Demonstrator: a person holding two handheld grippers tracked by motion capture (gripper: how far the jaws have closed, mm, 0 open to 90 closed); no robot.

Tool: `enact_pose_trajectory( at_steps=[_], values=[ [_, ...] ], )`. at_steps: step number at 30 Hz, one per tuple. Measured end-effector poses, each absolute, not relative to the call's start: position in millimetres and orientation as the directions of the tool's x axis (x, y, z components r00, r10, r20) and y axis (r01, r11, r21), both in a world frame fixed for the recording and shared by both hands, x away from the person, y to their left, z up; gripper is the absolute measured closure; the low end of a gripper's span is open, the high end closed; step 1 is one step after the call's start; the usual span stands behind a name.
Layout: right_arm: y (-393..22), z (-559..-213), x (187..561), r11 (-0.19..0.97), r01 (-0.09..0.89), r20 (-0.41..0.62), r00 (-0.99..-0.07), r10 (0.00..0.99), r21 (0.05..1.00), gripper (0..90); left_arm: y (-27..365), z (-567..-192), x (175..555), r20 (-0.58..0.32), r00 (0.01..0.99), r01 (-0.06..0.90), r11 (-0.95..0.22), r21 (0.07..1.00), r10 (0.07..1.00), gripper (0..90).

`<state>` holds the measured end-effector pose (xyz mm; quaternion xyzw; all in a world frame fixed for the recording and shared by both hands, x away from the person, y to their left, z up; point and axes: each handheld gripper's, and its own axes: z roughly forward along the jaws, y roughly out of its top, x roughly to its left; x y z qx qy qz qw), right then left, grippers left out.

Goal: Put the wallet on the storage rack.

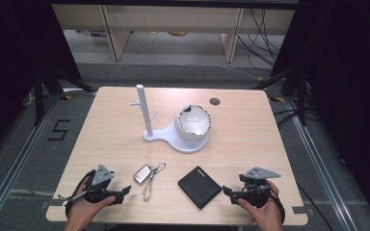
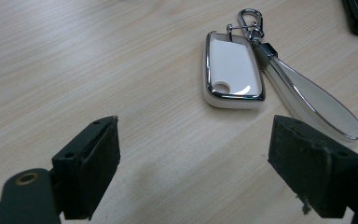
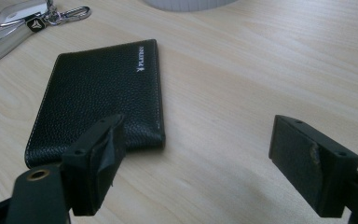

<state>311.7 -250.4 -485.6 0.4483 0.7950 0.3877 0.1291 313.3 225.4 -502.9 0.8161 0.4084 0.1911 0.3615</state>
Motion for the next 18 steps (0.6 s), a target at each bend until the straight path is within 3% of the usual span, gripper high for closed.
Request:
enact_pose_trajectory(
  at_steps=[6, 11, 12, 13, 18],
  values=[
    [-250, -486, 312, 0.293, 0.615, 0.151, -0.566, 0.811, 0.732, 20.3, 225, -502, 313, 0.014, 0.601, 0.533, -0.414, 0.738, 0.799, 16.5],
    [-248, -488, 311, 0.237, 0.645, 0.220, -0.545, 0.809, 0.727, 20.5, 217, -499, 314, -0.015, 0.604, 0.526, -0.384, 0.759, 0.797, 17.7],
    [-250, -487, 312, 0.259, 0.629, 0.183, -0.549, 0.816, 0.733, 20.5, 216, -498, 315, -0.020, 0.617, 0.517, -0.386, 0.764, 0.787, 19.5],
    [-250, -488, 312, 0.239, 0.641, 0.223, -0.553, 0.803, 0.729, 20.6, 211, -494, 317, -0.033, 0.627, 0.513, -0.381, 0.770, 0.779, 25.7],
    [-250, -488, 312, 0.224, 0.650, 0.247, -0.551, 0.798, 0.726, 20.6, 198, -487, 321, -0.020, 0.672, 0.477, -0.412, 0.776, 0.741, 32.8]
  ],
)
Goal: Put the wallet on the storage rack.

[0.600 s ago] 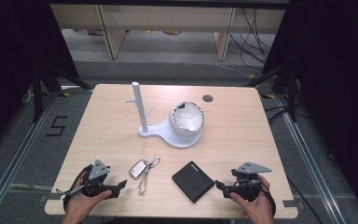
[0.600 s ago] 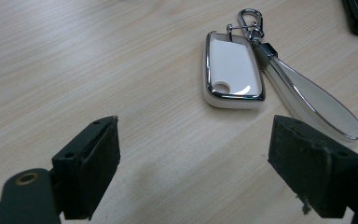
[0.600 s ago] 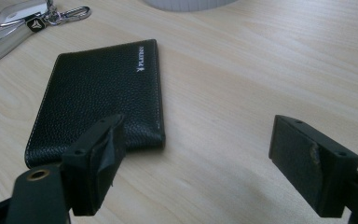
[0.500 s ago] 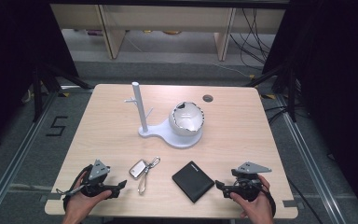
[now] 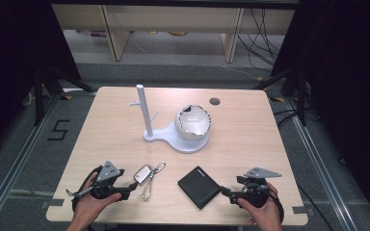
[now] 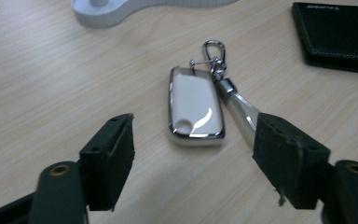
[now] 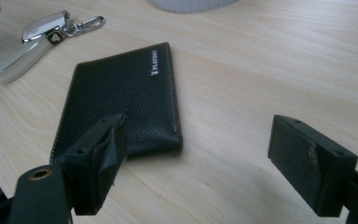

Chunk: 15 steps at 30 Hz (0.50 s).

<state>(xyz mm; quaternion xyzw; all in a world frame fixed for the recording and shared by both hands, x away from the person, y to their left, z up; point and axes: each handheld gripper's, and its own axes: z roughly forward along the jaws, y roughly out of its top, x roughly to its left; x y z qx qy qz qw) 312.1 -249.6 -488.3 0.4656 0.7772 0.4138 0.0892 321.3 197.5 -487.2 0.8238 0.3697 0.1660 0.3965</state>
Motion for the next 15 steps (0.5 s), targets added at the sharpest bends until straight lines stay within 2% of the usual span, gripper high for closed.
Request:
enact_pose_trajectory(
  at_steps=[4, 7, 9, 10, 14, 15],
  values=[
    [-249, -487, 312, 0.208, 0.662, 0.279, -0.551, 0.787, 0.720, 20.5, 181, -482, 327, 0.014, 0.720, 0.435, -0.467, 0.770, 0.694, 47.3],
    [-248, -485, 310, 0.201, 0.661, 0.283, -0.549, 0.786, 0.723, 20.5, 168, -479, 336, 0.039, 0.760, 0.404, -0.519, 0.754, 0.649, 63.4],
    [-246, -482, 306, 0.159, 0.694, 0.344, -0.526, 0.778, 0.702, 20.0, 156, -476, 343, 0.046, 0.780, 0.390, -0.542, 0.744, 0.625, 73.6],
    [-248, -483, 307, 0.184, 0.661, 0.309, -0.555, 0.772, 0.727, 20.0, 152, -475, 345, 0.047, 0.784, 0.388, -0.548, 0.741, 0.619, 76.4],
    [-244, -482, 301, 0.164, 0.689, 0.352, -0.543, 0.762, 0.706, 20.2, 128, -473, 359, 0.055, 0.818, 0.358, -0.583, 0.730, 0.572, 84.4],
    [-245, -483, 303, 0.184, 0.671, 0.327, -0.559, 0.762, 0.718, 20.4, 124, -473, 361, 0.060, 0.818, 0.357, -0.586, 0.727, 0.572, 85.8]
  ],
)
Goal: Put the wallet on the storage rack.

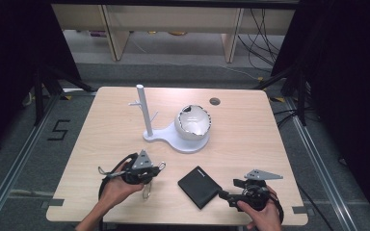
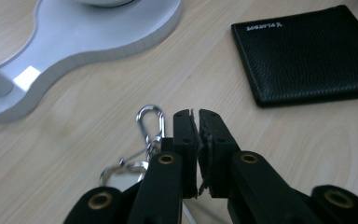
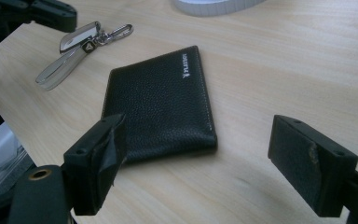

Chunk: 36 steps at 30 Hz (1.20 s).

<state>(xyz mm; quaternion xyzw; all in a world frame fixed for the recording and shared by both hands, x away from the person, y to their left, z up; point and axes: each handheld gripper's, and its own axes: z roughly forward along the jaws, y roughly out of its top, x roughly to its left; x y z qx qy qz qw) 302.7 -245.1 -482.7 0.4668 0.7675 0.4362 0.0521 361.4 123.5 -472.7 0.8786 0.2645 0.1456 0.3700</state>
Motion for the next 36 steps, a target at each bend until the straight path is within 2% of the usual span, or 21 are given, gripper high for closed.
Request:
enact_pose_trajectory(
  at_steps=[4, 5, 6, 14, 36],
  values=[
    [-244, -484, 303, 0.183, 0.678, 0.335, -0.558, 0.760, 0.712, 20.5, 97, -473, 372, 0.074, 0.851, 0.334, -0.645, 0.687, 0.520, 88.2],
    [-242, -481, 300, 0.162, 0.717, 0.365, -0.519, 0.773, 0.678, 20.6, 91, -473, 375, 0.072, 0.856, 0.334, -0.654, 0.678, 0.512, 88.3],
    [-241, -484, 301, 0.167, 0.698, 0.351, -0.533, 0.770, 0.696, 20.6, 86, -473, 377, 0.071, 0.863, 0.331, -0.668, 0.666, 0.499, 88.7],
    [-241, -483, 301, 0.183, 0.707, 0.351, -0.538, 0.767, 0.683, 20.7, 57, -482, 396, 0.057, 0.875, 0.345, -0.702, 0.622, 0.481, 89.1],
    [-243, -486, 304, 0.206, 0.693, 0.332, -0.557, 0.761, 0.691, 22.2, 37, -497, 392, 0.000, 0.906, 0.345, -0.738, 0.581, 0.423, 89.3]
  ],
)
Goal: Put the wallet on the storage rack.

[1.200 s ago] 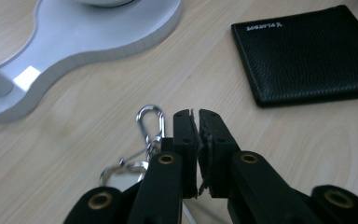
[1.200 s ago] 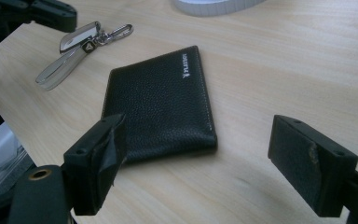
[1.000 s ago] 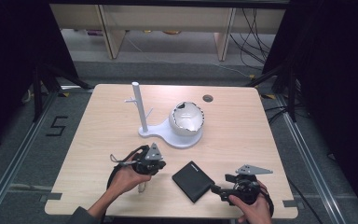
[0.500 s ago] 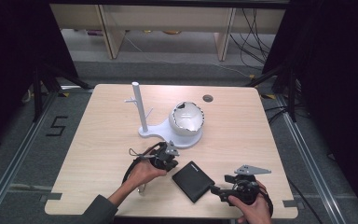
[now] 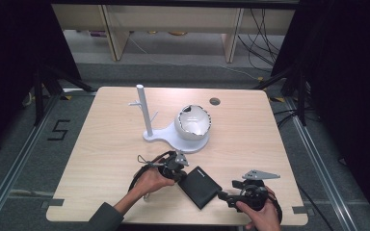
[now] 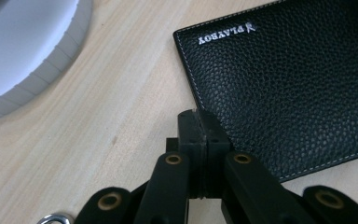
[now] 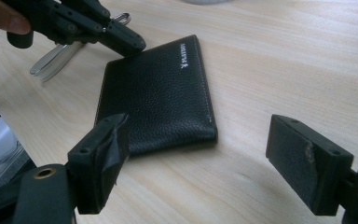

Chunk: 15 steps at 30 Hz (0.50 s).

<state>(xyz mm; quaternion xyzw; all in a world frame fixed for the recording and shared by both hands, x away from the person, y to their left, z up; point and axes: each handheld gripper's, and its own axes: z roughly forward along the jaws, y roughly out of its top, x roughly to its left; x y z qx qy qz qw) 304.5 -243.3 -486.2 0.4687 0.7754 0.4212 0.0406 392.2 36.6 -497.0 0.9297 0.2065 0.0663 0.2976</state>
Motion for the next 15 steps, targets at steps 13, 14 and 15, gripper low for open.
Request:
enact_pose_trajectory(
  at_steps=[13, 14, 15],
  values=[
    [-247, -490, 310, 0.162, 0.721, 0.360, -0.512, 0.780, 0.674, 24.6, 28, -496, 359, -0.021, 0.935, 0.300, -0.759, 0.578, 0.354, 89.1],
    [-249, -491, 312, 0.176, 0.715, 0.349, -0.522, 0.778, 0.677, 25.1, 27, -496, 356, -0.026, 0.937, 0.297, -0.758, 0.581, 0.347, 89.0],
    [-247, -490, 312, 0.154, 0.745, 0.370, -0.486, 0.792, 0.649, 25.7, 26, -495, 354, -0.020, 0.944, 0.280, -0.767, 0.577, 0.329, 89.0]
  ],
)
